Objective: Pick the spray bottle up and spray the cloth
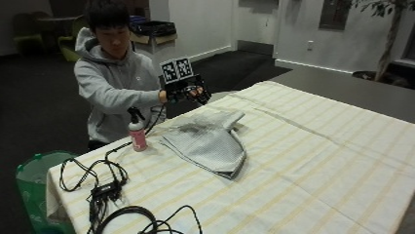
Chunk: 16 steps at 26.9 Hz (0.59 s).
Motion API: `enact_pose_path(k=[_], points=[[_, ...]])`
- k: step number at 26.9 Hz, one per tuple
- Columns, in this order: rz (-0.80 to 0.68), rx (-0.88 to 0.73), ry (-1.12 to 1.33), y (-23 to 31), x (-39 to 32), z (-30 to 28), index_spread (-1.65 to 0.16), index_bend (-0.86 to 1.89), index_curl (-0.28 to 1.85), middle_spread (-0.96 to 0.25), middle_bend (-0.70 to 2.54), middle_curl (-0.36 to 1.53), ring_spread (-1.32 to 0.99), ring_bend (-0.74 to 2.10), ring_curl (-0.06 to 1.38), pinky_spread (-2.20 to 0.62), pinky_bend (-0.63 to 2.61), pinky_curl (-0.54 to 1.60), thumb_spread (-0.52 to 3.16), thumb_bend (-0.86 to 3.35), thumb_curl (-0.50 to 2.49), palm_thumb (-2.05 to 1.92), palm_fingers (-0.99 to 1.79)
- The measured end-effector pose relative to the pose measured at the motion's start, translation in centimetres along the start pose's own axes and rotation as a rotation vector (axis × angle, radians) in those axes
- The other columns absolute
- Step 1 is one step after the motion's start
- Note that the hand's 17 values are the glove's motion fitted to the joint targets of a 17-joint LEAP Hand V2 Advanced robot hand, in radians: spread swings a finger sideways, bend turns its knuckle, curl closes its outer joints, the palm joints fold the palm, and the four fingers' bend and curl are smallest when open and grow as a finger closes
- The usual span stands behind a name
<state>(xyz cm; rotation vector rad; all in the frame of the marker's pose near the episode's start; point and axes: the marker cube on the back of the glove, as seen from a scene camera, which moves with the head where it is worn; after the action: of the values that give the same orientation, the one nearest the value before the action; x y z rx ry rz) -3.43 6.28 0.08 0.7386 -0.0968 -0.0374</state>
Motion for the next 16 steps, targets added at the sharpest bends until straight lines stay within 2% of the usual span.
enact_pose_path(k=[4, 16], points=[[-0.002, 0.072, -0.016, 1.2, -0.5, -1.0, -0.28, 0.15, 0.30, -0.06, 0.27, 0.32, 0.02, 0.25, 0.26, 0.20, 0.23, 0.27, 1.05, 0.21, 0.36, 0.73, 0.70], [-0.007, 0.051, -0.020, 4.7, -0.7, -1.8, -0.27, 0.15, 0.31, -0.06, 0.25, 0.35, 0.02, 0.24, 0.28, 0.21, 0.20, 0.29, 1.06, 0.14, 0.41, 0.78, 0.72]])
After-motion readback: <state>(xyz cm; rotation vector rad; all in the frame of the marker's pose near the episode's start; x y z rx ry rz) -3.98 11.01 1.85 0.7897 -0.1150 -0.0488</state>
